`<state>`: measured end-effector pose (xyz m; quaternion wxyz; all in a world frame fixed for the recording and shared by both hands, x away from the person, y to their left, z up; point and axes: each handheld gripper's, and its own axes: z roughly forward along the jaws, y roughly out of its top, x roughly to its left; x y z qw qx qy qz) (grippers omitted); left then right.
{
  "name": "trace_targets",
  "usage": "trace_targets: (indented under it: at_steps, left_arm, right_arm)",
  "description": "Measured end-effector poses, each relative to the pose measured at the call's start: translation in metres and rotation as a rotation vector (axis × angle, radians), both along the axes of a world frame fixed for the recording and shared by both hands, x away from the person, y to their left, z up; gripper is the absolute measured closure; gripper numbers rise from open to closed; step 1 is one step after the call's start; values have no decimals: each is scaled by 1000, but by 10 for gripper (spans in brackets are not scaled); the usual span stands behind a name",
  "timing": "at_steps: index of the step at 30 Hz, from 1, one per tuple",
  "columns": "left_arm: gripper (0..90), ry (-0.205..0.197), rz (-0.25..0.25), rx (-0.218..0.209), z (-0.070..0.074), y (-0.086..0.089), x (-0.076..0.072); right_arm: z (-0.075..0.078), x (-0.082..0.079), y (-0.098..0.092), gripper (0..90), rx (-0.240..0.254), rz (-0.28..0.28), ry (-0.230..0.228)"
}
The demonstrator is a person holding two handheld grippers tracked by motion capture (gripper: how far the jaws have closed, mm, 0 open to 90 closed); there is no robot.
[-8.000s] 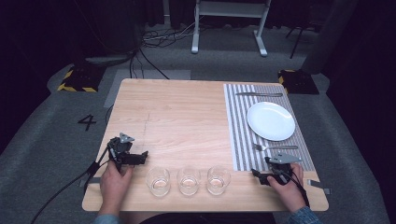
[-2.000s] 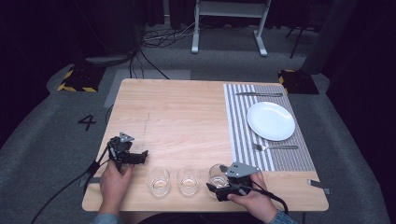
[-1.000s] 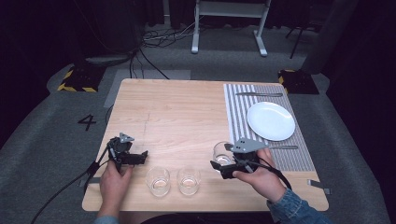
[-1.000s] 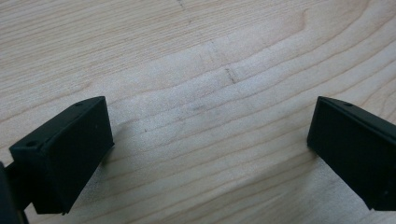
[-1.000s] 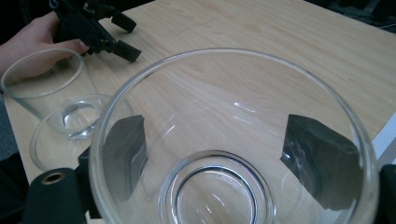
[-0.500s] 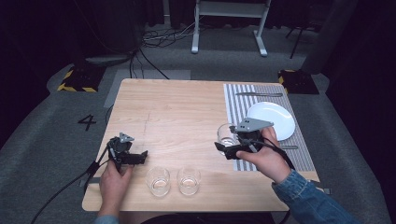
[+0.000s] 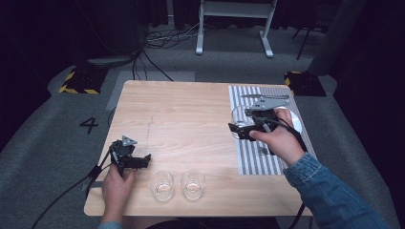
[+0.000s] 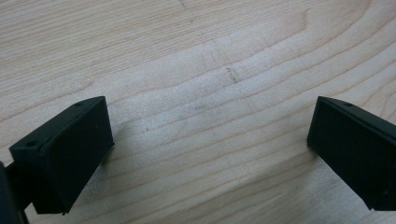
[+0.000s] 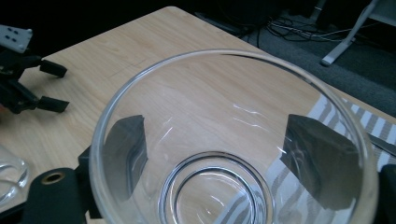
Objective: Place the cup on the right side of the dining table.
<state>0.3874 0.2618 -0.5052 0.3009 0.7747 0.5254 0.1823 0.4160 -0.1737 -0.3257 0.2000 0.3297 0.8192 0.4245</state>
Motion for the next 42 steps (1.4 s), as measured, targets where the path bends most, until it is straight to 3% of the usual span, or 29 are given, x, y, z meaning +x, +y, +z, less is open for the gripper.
trace_targets:
  at_steps: [11, 20, 23, 31, 34, 36, 42]
  left_arm:
    - [3, -3, 6, 0, 0, 0, 1]
    - [4, -2, 4, 0, 0, 0, 0]
    - [4, -3, 4, 0, 0, 0, 0]
    - [3, 0, 5, -1, 0, 0, 0]
    - [3, 0, 5, -1, 0, 0, 0]
    - [3, 0, 5, -1, 0, 0, 0]
    - [3, -3, 3, -1, 0, 0, 0]
  right_arm:
    - [8, 36, -8, 197, 1, -96, 20]
    - [5, 86, -21, 197, -8, -208, 25]
    - [3, 93, -22, 196, -1, -226, 25]
    - [-9, 131, -23, 196, 6, -294, 39]
    - [-16, 146, -22, 197, 35, -319, 56]
    - [-21, 162, -19, 196, 26, -347, 62]
    - [-29, 183, -18, 196, 25, -388, 77]
